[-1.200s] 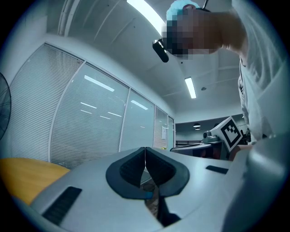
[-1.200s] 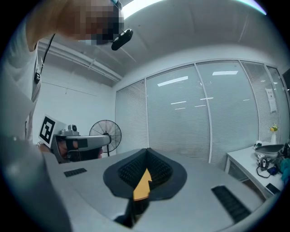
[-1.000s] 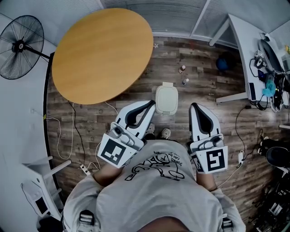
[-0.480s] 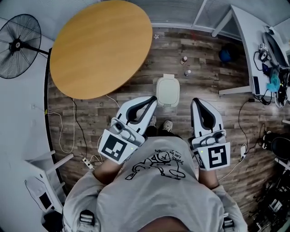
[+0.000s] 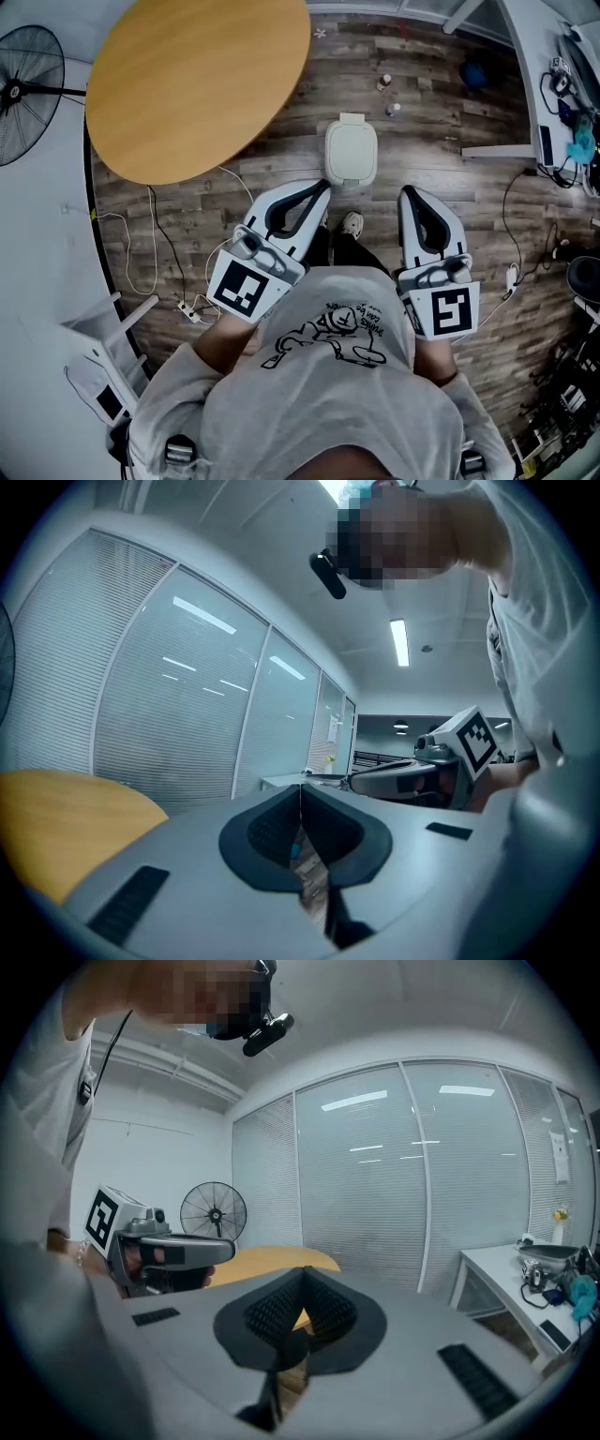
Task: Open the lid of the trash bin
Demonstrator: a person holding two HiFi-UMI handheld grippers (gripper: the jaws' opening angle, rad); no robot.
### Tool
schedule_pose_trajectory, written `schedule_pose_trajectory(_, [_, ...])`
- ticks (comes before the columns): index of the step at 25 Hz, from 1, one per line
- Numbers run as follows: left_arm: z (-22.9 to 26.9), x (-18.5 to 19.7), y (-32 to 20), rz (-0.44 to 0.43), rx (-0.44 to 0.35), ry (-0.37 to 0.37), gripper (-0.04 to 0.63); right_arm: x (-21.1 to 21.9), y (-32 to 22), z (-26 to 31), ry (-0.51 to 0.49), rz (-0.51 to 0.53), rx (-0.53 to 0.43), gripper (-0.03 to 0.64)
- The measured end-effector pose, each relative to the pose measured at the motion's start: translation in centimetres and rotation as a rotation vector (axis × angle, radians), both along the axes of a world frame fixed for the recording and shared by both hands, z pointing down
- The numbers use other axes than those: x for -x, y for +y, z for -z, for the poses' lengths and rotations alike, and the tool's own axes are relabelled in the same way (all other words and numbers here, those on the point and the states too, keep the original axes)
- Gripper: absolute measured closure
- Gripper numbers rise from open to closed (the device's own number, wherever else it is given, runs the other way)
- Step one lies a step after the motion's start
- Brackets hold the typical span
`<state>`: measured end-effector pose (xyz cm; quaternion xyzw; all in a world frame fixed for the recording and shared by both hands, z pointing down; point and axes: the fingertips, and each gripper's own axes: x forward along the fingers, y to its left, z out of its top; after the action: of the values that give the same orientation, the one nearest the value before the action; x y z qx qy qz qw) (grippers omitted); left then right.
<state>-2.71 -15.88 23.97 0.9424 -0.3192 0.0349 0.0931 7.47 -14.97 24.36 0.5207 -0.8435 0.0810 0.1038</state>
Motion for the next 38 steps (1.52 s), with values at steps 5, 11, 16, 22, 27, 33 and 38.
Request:
schedule_pose_trajectory(5, [-3.5, -0.5, 0.7, -0.022, 0.056, -0.018, 0.575, 0.1, 1.1, -3.5, 0.002, 0.004, 0.075, 0.612])
schedule_pose_trajectory(11, [-7.2, -0.9, 1.0, -0.036, 0.09, -0.043, 0.575, -0.1, 1.6, -7.8, 0.019, 0.001, 0.131, 0.612])
schedule_pose_trajectory(16, [-10.4, -1.3, 0.9, -0.038, 0.117, -0.064, 0.575, -0.4, 1.9, -11.5, 0.03, 0.011, 0.18, 0.611])
schedule_pose_trajectory(22, [-15.6, -1.5, 0.9, -0.042, 0.159, -0.098, 0.575, -0.4, 1.9, -15.7, 0.017, -0.02, 0.224, 0.612])
schedule_pose_trajectory(27, [-20.0, -1.3, 1.1, -0.04, 0.199, -0.117, 0.575, -0.5, 2.4, -20.1, 0.053, -0.014, 0.248, 0.612])
schedule_pose_trajectory(33, [-25.9, -0.7, 1.8, -0.043, 0.233, -0.133, 0.575, -0.2, 3.6, -25.3, 0.099, -0.007, 0.277, 0.612])
schedule_pose_trajectory(38, [-30.7, -0.6, 2.2, -0.037, 0.245, -0.177, 0.575, -0.3, 3.6, -29.4, 0.147, -0.008, 0.28, 0.612])
